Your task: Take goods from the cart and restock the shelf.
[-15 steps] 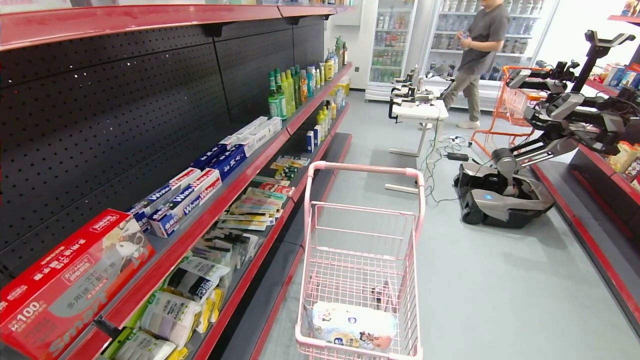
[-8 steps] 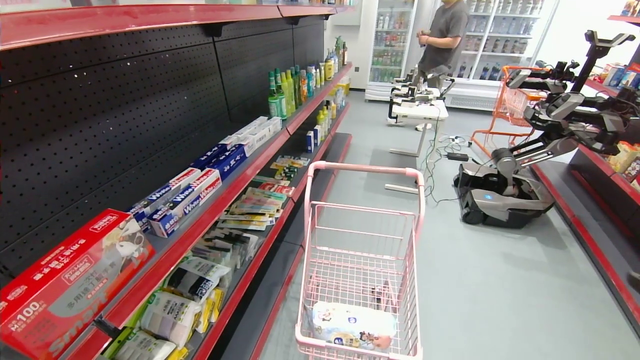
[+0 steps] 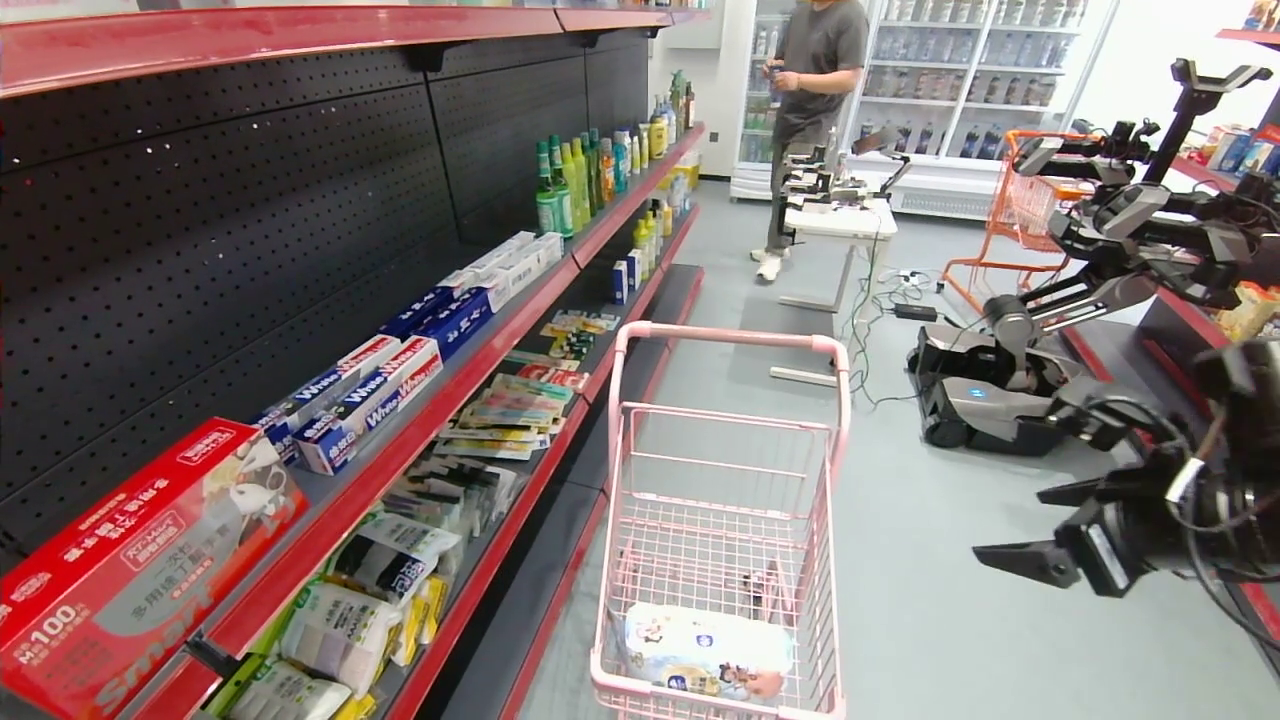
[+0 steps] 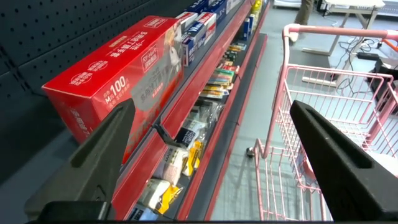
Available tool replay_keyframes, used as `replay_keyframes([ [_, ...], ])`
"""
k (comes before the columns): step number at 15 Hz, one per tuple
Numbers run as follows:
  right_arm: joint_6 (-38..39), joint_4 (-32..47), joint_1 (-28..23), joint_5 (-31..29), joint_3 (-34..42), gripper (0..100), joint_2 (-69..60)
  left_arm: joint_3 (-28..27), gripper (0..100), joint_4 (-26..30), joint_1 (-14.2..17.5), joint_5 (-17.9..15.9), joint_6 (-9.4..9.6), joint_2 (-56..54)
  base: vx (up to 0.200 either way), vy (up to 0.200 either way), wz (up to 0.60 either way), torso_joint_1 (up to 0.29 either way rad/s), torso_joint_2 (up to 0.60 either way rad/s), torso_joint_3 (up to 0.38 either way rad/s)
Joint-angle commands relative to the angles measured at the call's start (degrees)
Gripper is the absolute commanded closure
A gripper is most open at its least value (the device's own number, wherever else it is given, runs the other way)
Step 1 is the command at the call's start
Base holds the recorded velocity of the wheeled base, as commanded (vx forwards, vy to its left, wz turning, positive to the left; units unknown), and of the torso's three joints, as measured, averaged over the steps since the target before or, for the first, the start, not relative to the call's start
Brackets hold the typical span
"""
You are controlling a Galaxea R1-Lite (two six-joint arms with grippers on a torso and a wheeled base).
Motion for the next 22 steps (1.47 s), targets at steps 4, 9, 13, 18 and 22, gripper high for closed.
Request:
replay_keyframes([
  [4,-4.3,-0.5,11.1,1.4,-14.9,0,29.2,0.0,0,0.0,0.0,0.0,0.00,0.1,0.000,0.000,0.00,0.000,0.00,0.000],
  [9,-5.1,-4.0,15.7,0.9,-18.2,0,37.5,0.0,0,0.0,0.0,0.0,0.00,0.1,0.000,0.000,0.00,0.000,0.00,0.000],
  [13,-6.1,-5.1,18.8,0.9,-18.0,0,40.5,0.0,0,0.0,0.0,0.0,0.00,0.1,0.000,0.000,0.00,-0.037,0.06,0.039],
  [18,-14.6,-5.1,18.9,0.9,-18.2,0,43.5,0.0,0,0.0,0.0,0.0,0.00,0.1,0.000,0.000,0.00,-0.074,0.16,0.087],
  [22,-16.5,-6.5,18.9,0.9,-19.8,0,45.5,0.0,0,0.0,0.0,0.0,0.00,0.1,0.000,0.000,0.00,-0.088,0.18,0.100],
])
